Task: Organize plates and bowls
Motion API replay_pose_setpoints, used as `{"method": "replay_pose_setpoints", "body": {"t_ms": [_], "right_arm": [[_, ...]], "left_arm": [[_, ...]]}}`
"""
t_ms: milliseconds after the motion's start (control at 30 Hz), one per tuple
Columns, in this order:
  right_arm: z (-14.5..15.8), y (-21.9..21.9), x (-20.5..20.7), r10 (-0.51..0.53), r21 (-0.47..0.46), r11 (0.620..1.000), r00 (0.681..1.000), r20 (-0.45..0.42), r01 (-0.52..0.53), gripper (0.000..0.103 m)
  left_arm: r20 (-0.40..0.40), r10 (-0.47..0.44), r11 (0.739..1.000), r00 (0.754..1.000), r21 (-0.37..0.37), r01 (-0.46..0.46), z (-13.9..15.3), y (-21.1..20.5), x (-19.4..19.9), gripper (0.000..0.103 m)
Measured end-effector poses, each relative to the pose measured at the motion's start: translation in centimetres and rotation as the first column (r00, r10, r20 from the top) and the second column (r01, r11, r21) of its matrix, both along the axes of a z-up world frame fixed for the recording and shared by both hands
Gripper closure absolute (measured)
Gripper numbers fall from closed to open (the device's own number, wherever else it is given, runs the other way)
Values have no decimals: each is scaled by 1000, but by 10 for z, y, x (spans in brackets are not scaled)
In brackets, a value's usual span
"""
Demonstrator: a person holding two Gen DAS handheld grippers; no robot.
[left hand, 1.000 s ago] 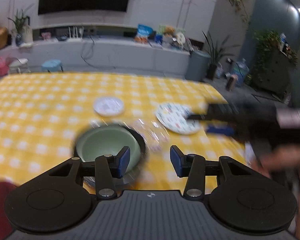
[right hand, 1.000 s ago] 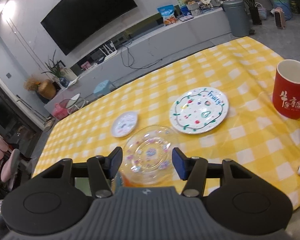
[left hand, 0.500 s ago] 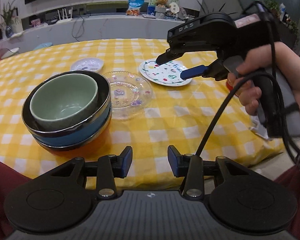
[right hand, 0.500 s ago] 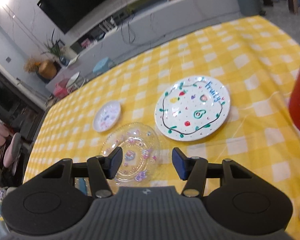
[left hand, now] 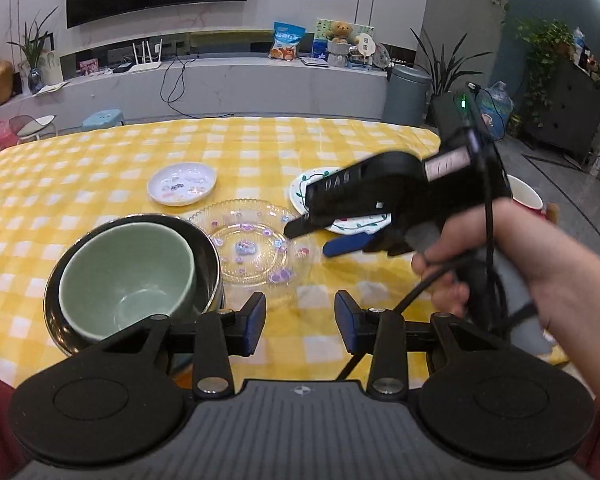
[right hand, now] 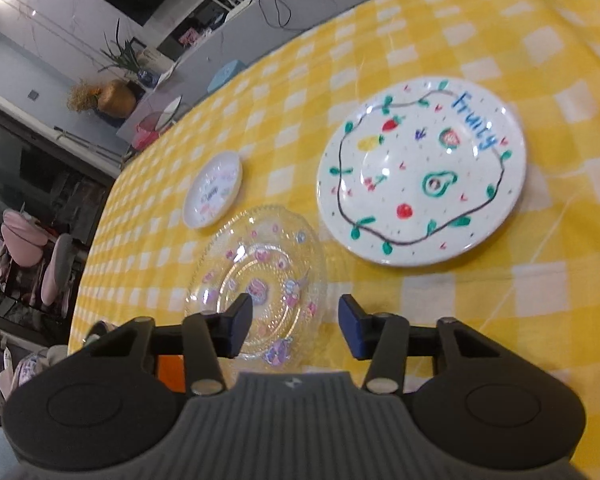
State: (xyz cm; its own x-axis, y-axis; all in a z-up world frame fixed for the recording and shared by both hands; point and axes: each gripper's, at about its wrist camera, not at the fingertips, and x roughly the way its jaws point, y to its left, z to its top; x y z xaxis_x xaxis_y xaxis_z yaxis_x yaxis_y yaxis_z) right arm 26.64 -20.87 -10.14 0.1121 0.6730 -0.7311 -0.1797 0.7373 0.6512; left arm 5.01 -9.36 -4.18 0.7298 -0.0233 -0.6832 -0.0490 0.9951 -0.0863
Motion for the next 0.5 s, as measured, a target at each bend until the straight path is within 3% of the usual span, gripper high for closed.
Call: {"method": "replay_pose_setpoints", "body": {"t_ms": [167,267,333,400,500], "right_arm": [[-10,7,-2,8,3,1000,1000,-12,-8,61],[-12,7,-3,-1,2,1000,1000,-5,1,73],[-15,4,-3,-15,-8,1000,1000,-11,15,88],[-22,-3,-1,-44,1,999,998,-42,44,97],[-26,-9,0,-64,27,997,995,-74,66,99]], "left_arm": [[-23,5,1000,1000,-17,-5,2,8,5,58],[-28,13,1000,1000,-10,-13,5,9,8,57],[-22,7,1000,1000,15,-7,6,6,10,57],[-24,9,1000,1000,29,-8,8,6,15,57],[-30,20,999,999,29,-19,13,6,24,57]]}}
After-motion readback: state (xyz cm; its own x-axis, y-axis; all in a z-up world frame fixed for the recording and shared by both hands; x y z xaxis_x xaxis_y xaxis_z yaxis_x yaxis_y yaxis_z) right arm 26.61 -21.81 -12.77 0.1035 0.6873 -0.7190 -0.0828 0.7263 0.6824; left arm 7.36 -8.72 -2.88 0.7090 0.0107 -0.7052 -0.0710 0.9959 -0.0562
